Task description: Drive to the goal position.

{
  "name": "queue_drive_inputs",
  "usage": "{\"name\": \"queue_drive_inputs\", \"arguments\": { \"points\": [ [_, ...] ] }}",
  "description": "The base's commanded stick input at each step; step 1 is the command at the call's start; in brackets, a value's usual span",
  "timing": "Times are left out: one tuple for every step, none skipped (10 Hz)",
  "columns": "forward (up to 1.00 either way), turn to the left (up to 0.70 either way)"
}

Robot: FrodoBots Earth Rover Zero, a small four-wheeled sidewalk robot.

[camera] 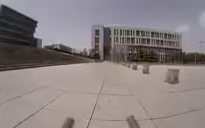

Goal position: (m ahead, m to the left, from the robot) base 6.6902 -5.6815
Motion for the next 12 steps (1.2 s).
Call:
{"name": "queue_drive_inputs", "arguments": {
  "points": [
    [0.7,-0.15],
    [0.7,-0.35],
    [0.7,-0.35],
    [0.7,-0.35],
    [0.7,-0.35],
    [0.7,-0.35],
    [0.7,-0.35],
    [0.7,-0.35],
    [0.7,-0.35],
    [0.7,-0.35],
    [0.7,-0.35],
    [0.7,-0.35]
  ]
}}
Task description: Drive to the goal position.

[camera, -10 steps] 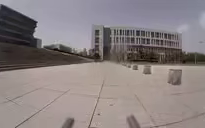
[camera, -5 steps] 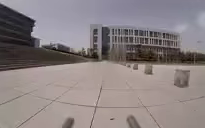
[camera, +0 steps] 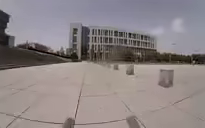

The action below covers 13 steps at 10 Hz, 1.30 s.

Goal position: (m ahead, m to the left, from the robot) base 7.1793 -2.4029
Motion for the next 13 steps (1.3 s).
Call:
{"name": "queue_drive_inputs", "arguments": {
  "points": [
    [0.7,-0.35],
    [0.7,-0.35],
    [0.7,-0.35],
    [0.7,-0.35],
    [0.7,-0.35],
    [0.7,-0.35],
    [0.7,-0.35],
    [0.7,-0.35],
    [0.7,-0.35],
    [0.7,-0.35],
    [0.7,-0.35],
    [0.7,-0.35],
    [0.7,-0.35]
  ]
}}
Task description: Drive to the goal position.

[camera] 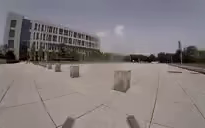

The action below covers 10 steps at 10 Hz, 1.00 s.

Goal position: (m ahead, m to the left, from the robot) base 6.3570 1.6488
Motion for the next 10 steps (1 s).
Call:
{"name": "queue_drive_inputs", "arguments": {
  "points": [
    [0.7,-0.35],
    [0.7,-0.35],
    [0.7,-0.35],
    [0.7,-0.35],
    [0.7,-0.35],
    [0.7,-0.35],
    [0.7,-0.35],
    [0.7,-0.35],
    [0.7,-0.35],
    [0.7,-0.35]
  ]
}}
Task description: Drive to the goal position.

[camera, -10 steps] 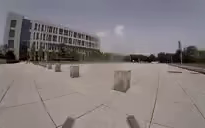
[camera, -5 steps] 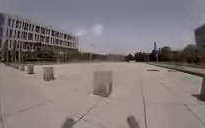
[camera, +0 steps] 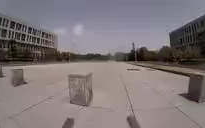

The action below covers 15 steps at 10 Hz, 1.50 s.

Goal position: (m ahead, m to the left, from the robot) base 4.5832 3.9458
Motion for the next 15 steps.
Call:
{"name": "queue_drive_inputs", "arguments": {
  "points": [
    [0.7,-0.35],
    [0.7,-0.35],
    [0.7,-0.28],
    [0.7,0.0],
    [0.7,0.0],
    [0.7,0.0],
    [0.7,0.0],
    [0.7,-0.09],
    [0.7,-0.35],
    [0.7,-0.35],
    [0.7,-0.35],
    [0.7,-0.23],
    [0.7,0.0],
    [0.7,0.0],
    [0.7,0.0]
  ]
}}
